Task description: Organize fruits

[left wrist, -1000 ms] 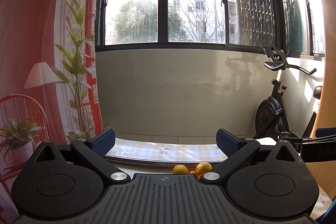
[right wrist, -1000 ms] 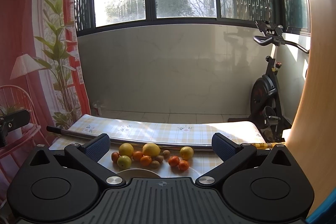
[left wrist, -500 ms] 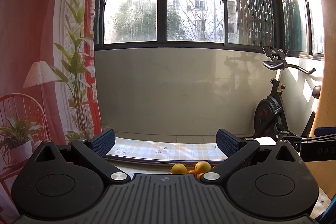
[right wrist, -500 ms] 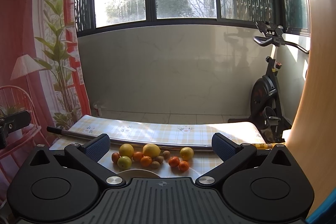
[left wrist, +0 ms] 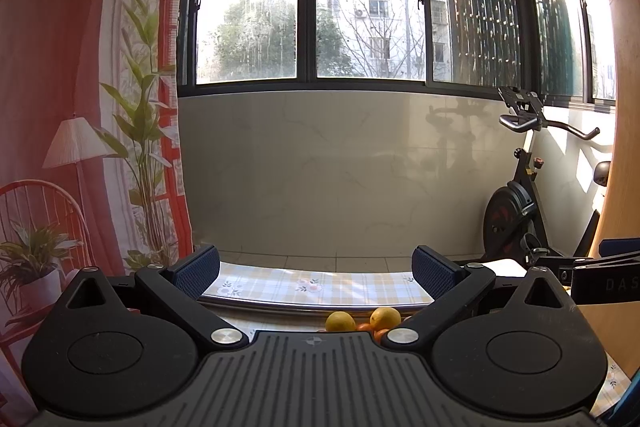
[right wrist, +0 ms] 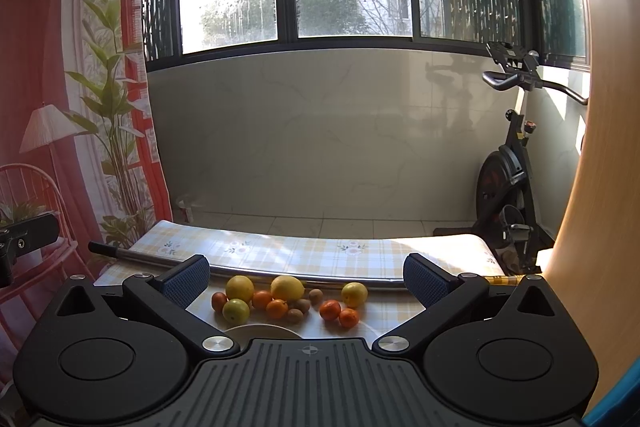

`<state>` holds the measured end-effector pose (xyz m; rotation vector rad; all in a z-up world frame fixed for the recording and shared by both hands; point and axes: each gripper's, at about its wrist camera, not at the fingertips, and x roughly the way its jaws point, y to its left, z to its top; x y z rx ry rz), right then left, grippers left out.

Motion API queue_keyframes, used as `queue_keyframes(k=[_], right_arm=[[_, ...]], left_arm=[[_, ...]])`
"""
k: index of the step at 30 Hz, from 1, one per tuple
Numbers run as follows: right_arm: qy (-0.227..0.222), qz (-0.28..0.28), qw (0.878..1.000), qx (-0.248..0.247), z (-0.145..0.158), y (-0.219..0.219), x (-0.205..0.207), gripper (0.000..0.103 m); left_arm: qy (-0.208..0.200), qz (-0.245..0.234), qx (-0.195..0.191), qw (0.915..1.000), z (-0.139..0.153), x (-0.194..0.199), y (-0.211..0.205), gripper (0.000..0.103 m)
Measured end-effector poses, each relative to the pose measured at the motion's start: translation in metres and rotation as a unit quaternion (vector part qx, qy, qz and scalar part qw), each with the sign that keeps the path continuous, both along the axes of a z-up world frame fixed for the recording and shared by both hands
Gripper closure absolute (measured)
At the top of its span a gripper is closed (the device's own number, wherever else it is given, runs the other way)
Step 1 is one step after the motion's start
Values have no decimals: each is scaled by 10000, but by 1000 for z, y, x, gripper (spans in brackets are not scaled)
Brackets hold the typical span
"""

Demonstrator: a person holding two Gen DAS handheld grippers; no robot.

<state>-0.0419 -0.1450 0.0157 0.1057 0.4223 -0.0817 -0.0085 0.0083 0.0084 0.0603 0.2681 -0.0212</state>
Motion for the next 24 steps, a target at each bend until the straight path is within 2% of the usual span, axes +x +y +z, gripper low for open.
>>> queue_keyframes(k=[17, 24], right_arm=[[-34, -6, 10000, -9, 5, -2, -2, 0], [-21, -14, 10000, 68, 7, -5, -1, 0]], left_arm=[[-7, 5, 0, 10000, 1, -1, 0, 0], [107, 62, -39, 9999, -1, 3, 1, 0]])
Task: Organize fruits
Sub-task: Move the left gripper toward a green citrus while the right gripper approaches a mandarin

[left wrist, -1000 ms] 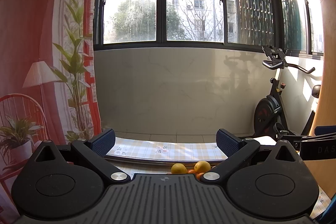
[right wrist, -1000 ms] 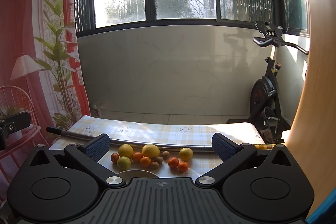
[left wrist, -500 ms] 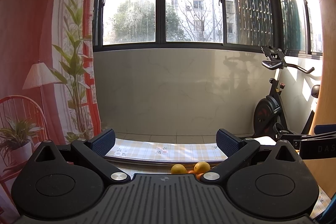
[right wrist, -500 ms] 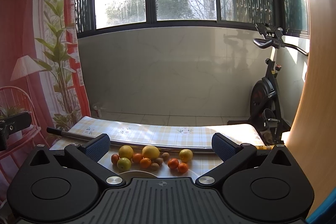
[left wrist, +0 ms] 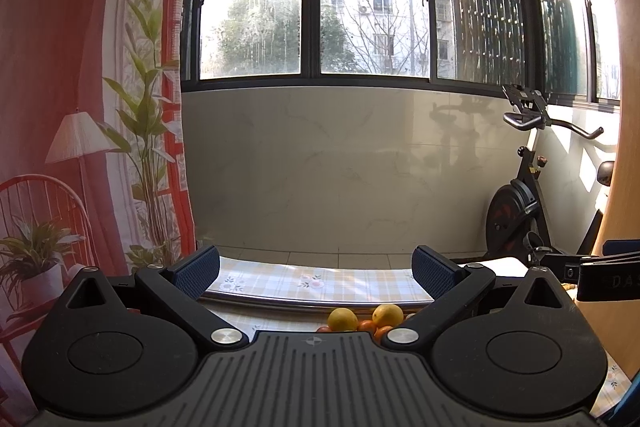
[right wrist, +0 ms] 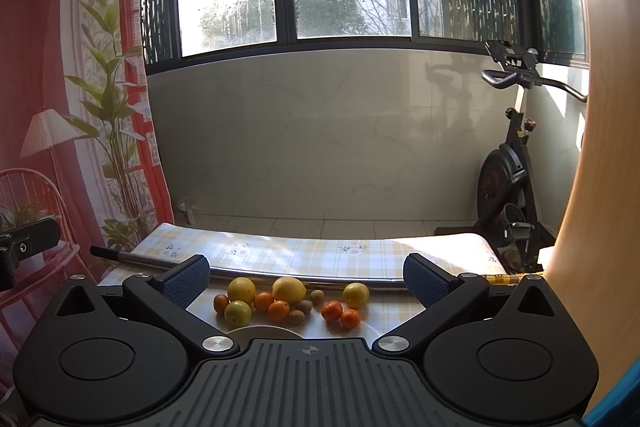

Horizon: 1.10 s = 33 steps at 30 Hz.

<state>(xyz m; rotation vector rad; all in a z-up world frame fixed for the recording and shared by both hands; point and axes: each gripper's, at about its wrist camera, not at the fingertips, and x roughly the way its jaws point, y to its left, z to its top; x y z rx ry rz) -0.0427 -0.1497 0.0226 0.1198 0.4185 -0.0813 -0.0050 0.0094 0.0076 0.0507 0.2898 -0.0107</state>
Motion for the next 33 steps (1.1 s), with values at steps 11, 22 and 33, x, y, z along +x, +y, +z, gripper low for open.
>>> queue_keyframes(k=[11, 22, 33], right_arm=[[-80, -183, 9997, 152, -34, -33, 19, 0], [242, -22, 9987, 459, -99, -71, 67, 0], [697, 128, 9965, 446, -167, -84, 116, 5]], left_arm=[[358, -86, -548, 9978, -24, 33, 39, 0], [1028, 231, -1087, 9885, -68, 87, 73, 4], [1170, 621, -967, 9865, -99, 123, 80, 7]])
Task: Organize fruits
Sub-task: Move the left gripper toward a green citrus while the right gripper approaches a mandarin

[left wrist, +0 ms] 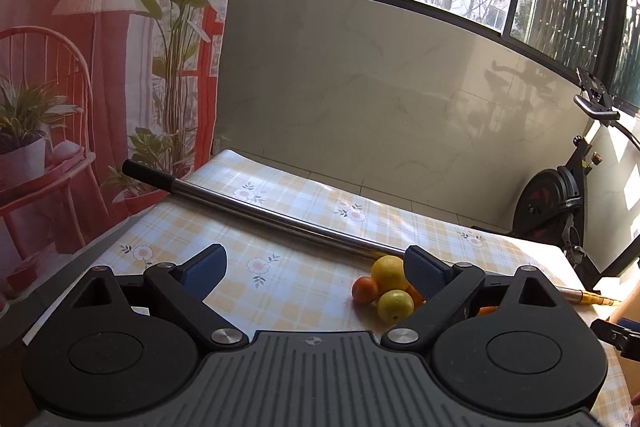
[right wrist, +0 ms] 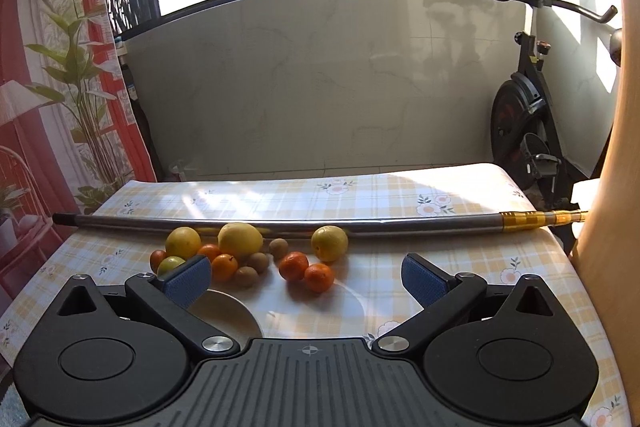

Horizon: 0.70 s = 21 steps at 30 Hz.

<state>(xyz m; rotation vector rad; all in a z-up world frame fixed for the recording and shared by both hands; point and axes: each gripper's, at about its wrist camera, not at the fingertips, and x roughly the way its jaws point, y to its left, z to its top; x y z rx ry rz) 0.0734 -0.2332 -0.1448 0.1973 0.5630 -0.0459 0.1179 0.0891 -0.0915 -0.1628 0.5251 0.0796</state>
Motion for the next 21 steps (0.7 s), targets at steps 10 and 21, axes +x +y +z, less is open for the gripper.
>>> queue_keyframes(k=[10, 21], right_arm=[[75, 423, 9989, -175, -37, 3, 35, 27], [188, 435, 9987, 178, -79, -18, 94, 54]], left_arm=[[203, -351, 580, 9975, -14, 36, -19, 10], [467, -401, 579, 9964, -27, 76, -25, 9]])
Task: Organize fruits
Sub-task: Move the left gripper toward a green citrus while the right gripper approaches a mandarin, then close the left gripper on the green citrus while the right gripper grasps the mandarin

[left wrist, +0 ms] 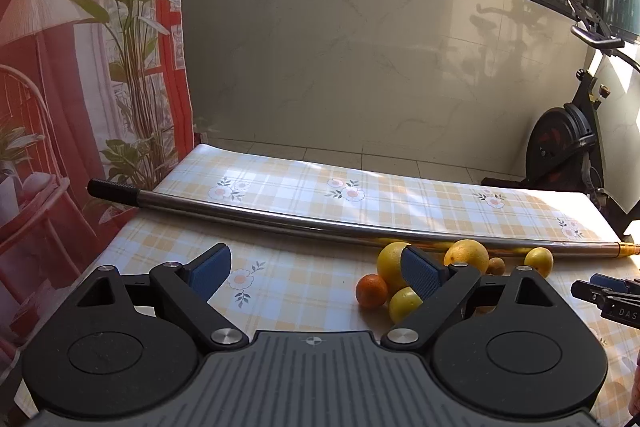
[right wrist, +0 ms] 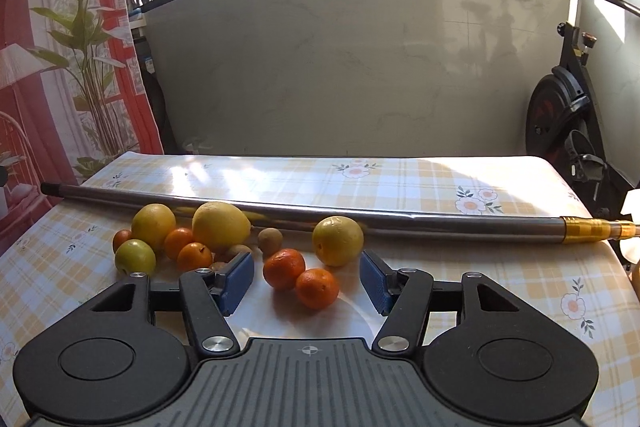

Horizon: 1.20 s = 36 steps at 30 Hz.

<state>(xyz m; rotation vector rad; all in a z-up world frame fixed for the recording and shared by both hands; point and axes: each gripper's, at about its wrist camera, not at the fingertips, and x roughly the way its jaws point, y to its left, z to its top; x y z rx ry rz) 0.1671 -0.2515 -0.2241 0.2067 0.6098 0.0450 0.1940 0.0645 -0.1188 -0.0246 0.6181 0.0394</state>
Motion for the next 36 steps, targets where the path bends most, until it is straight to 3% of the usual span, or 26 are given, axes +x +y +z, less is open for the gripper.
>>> queue_keyframes(k=[4, 8, 19, 22, 36], right_arm=[[171, -52, 9997, 175, -19, -10, 22, 57], [288, 41, 9995, 157, -32, -10, 37, 58], [688, 214, 9969, 308, -53, -7, 58, 65], [746, 260, 9963, 326, -55, -6, 58, 71], [632, 1, 9975, 314, -34, 6, 30, 72]], left_arm=[[107, 201, -247, 9994, -4, 11, 6, 9], [167, 267, -110, 9994, -9, 19, 6, 9], [164, -85, -77, 9998, -19, 23, 0, 9], [144, -184, -14, 9997, -20, 24, -3, 9], [471, -629, -230, 9966, -34, 40, -20, 14]])
